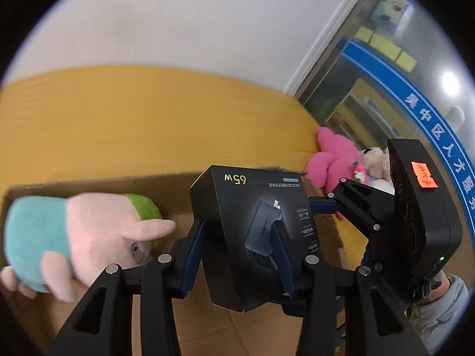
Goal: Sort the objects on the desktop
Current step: 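Lift the charger box into the cardboard box and release it, then lower the left gripper onto the white phone stand and grasp it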
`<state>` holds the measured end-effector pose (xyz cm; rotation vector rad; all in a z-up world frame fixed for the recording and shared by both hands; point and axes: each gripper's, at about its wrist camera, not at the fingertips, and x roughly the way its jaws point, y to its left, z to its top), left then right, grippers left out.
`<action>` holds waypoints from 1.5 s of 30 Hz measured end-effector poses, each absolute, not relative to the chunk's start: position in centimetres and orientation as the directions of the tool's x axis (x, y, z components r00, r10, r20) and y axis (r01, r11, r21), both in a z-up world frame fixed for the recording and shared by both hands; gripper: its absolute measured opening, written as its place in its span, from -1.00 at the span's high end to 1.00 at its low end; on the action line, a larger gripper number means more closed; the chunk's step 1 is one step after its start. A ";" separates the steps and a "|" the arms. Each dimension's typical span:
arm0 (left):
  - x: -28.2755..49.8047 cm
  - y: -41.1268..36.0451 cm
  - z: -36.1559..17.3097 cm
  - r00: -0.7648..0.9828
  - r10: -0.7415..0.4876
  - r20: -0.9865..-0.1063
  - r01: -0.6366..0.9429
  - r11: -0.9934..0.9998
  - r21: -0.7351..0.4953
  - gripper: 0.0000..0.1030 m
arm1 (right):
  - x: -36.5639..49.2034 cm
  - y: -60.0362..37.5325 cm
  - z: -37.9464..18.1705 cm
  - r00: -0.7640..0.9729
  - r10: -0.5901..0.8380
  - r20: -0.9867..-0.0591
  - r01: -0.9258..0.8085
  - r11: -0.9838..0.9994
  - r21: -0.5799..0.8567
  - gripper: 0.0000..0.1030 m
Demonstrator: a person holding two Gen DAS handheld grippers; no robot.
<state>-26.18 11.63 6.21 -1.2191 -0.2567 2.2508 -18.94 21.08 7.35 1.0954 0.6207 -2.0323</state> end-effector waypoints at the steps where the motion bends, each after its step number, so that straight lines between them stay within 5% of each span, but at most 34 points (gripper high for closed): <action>1: -26.6 12.0 5.5 -0.414 0.556 -0.721 -0.376 -0.826 -0.421 0.15 | -19.7 21.1 6.5 -0.350 -0.359 -0.865 0.782 -0.621 -0.059 -0.86; 9: -28.7 13.8 -0.6 -0.273 0.545 -0.793 -0.308 -0.830 -0.465 0.17 | -23.3 21.9 -0.1 -0.225 -0.259 -0.939 0.732 -0.681 0.012 -0.85; 19: -26.1 13.2 4.3 -0.366 0.518 -0.773 -0.362 -0.844 -0.395 0.16 | -21.8 21.3 0.8 -0.304 -0.183 -0.935 0.693 -0.716 -0.085 -0.92; 29: -11.8 3.9 19.2 -0.687 0.455 -0.567 -0.426 -0.884 -0.193 -0.52 | -7.9 24.2 15.1 -0.584 -0.335 -0.739 0.648 -0.741 -0.176 -0.99; 33: -5.5 0.1 22.3 -0.770 0.385 -0.509 -0.405 -0.911 -0.077 -0.54 | -5.9 24.4 18.3 -0.567 -0.363 -0.740 0.665 -0.731 -0.151 -1.00; 37: 0.2 -2.9 21.6 -0.814 0.327 -0.480 -0.355 -0.934 -0.035 -0.58 | -1.1 26.5 16.9 -0.566 -0.395 -0.723 0.660 -0.743 -0.111 -1.00; 45: 7.3 -2.0 15.5 -0.825 0.362 -0.433 -0.323 -0.932 -0.164 -0.58 | 7.0 24.6 13.4 -0.682 -0.463 -0.566 0.525 -0.849 0.061 -0.88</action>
